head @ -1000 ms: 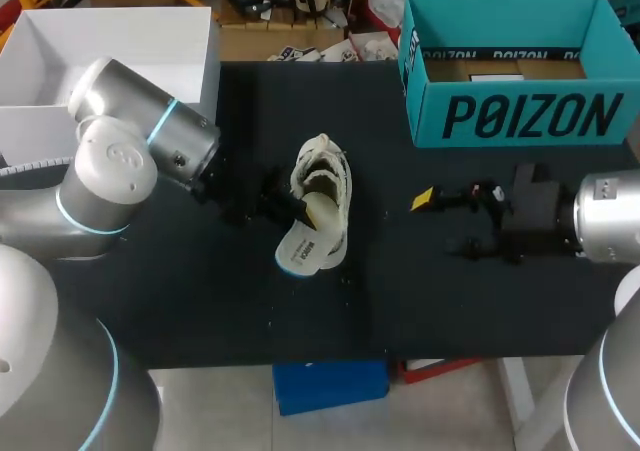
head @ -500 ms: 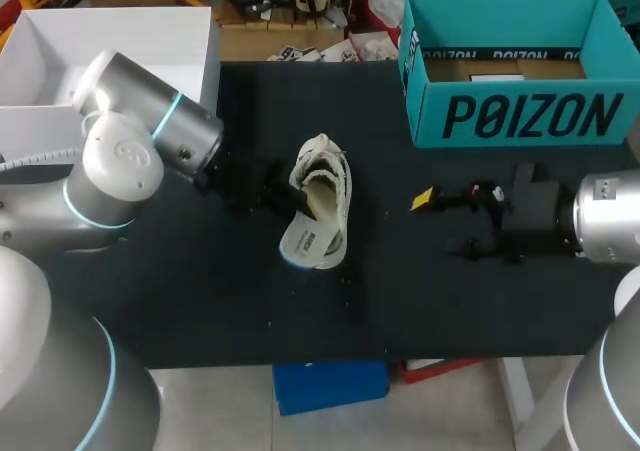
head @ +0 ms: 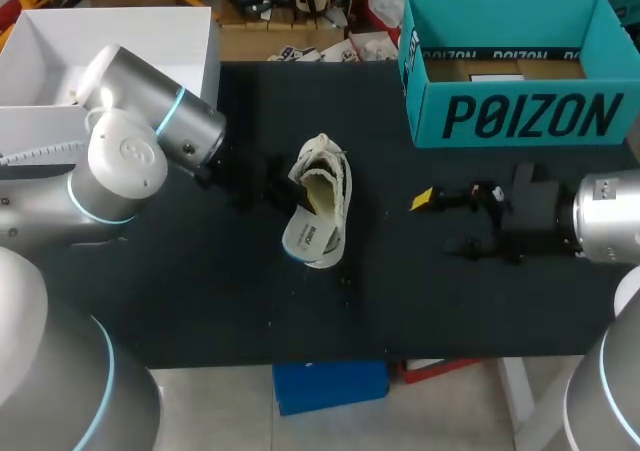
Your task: Take the shoe out of the shoebox, open the shoe tongue, remove and reinsert the insole, then place the shoe into the shoebox
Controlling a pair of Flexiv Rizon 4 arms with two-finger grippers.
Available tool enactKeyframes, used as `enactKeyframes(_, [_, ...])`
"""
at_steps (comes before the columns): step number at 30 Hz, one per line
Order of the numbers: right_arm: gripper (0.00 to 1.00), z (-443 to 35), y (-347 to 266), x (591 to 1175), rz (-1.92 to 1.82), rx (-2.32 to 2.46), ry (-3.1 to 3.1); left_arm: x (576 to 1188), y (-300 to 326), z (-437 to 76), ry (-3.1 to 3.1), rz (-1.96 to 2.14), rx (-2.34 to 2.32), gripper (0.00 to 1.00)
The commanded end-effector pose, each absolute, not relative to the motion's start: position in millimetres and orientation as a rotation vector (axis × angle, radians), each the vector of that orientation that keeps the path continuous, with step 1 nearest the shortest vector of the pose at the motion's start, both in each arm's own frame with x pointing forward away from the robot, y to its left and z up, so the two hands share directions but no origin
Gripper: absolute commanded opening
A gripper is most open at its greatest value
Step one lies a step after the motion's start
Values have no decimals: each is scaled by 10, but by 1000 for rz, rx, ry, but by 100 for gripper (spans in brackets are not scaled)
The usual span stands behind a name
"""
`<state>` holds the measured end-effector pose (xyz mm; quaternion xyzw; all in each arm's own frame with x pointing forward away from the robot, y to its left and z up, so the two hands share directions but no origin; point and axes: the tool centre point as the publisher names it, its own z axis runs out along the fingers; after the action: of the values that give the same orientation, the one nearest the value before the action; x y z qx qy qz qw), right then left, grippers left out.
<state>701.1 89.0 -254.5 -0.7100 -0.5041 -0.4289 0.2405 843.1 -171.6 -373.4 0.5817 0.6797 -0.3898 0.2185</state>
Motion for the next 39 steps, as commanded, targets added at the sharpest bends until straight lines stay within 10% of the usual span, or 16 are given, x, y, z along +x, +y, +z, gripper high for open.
enactKeyframes(1, [100,-2540,890,7009,-1172,-1944,-1379,8448,-1746,-3728,1884,-1071,1612,0])
enactKeyframes(6, [100,-2540,890,7009,-1172,-1944,-1379,8393,-1755,-3640,1855,-1074,1623,44])
enactKeyframes(10, [100,-2540,890,7009,-1172,-1944,-1379,8296,-1751,-3586,1837,-1094,1631,57])
enactKeyframes(27, [100,-2540,890,7009,-1172,-1944,-1379,8002,-1712,-3420,1771,-1157,1671,40])
enactKeyframes(34, [100,-2540,890,7009,-1172,-1944,-1379,7914,-1689,-3484,1790,-1187,1715,0])
enactKeyframes(39, [100,-2540,890,7009,-1172,-1944,-1379,7909,-1671,-3504,1799,-1195,1723,0])
